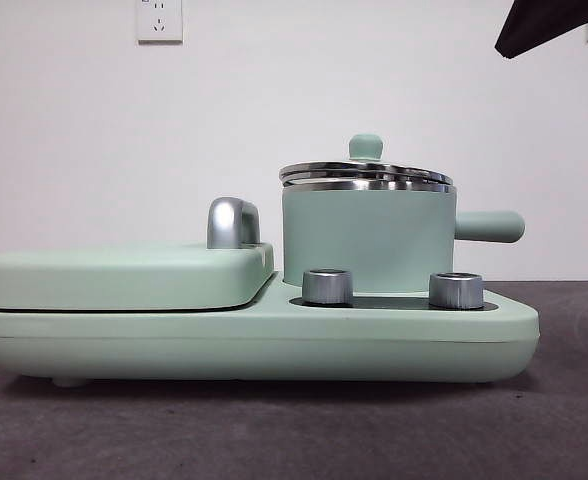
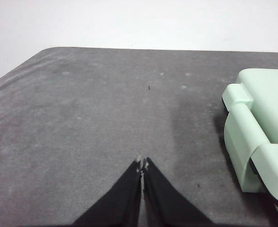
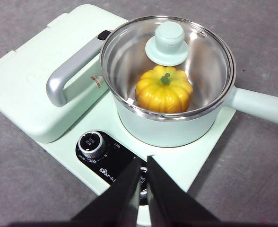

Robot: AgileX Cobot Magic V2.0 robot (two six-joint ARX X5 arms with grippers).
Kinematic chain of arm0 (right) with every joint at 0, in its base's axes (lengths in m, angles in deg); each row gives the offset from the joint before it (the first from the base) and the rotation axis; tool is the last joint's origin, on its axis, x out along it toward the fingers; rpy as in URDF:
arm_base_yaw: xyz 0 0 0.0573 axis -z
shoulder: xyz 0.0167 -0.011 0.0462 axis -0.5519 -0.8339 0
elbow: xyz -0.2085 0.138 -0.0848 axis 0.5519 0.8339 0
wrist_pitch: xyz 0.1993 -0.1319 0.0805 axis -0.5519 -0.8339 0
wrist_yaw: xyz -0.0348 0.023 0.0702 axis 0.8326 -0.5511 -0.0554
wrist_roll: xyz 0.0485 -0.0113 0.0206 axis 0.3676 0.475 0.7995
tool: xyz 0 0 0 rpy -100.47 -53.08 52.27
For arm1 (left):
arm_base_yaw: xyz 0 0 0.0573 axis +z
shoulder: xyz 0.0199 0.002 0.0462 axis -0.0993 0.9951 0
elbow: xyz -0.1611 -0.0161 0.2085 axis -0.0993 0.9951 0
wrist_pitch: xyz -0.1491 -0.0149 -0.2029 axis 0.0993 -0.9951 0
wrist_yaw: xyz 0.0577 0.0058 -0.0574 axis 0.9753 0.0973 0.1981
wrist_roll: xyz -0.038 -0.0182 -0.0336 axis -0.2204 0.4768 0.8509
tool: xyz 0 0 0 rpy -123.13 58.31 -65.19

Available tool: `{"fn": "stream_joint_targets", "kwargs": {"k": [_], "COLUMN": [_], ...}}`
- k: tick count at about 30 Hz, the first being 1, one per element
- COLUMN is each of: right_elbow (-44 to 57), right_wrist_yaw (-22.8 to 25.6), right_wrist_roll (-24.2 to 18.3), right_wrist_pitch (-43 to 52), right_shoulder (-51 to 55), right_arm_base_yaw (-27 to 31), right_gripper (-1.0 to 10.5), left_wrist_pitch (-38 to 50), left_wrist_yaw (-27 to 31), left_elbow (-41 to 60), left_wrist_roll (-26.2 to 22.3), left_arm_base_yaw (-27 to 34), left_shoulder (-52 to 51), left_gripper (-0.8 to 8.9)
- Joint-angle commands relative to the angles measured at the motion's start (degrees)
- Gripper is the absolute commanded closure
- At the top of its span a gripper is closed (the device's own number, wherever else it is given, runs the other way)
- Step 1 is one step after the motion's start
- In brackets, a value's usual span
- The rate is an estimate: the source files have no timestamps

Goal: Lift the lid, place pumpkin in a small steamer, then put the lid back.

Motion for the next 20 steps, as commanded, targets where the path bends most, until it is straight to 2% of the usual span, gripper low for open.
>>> {"fn": "stream_joint_targets", "kwargs": {"k": [1,4,6,12,16,20], "right_elbow": [-0.3,1.0,4.6,25.2,36.7,44.5], "right_wrist_yaw": [1.7,3.5,2.9,3.1,2.2,1.5], "right_wrist_roll": [-6.0,-9.6,-9.9,-9.7,-9.3,-9.2], "right_wrist_pitch": [0.7,2.6,8.0,27.1,30.3,30.3], "right_shoulder": [0.6,3.9,8.4,24.7,32.9,40.7], "right_arm_base_yaw": [0.1,2.6,6.5,21.7,28.1,30.4], "right_gripper": [9.3,9.3,9.3,9.3,9.3,9.3], "left_wrist_pitch": [0.8,0.8,0.8,0.8,0.8,0.8], "left_wrist_yaw": [0.0,0.0,0.0,0.0,0.0,0.0], "left_elbow": [1.1,1.1,1.1,1.1,1.1,1.1], "left_wrist_roll": [-0.8,-0.8,-0.8,-0.8,-0.8,-0.8], "left_arm_base_yaw": [0.0,0.0,0.0,0.0,0.0,0.0], "left_shoulder": [0.0,0.0,0.0,0.0,0.0,0.0], "left_gripper": [8.07,8.07,8.07,8.07,8.07,8.07]}}
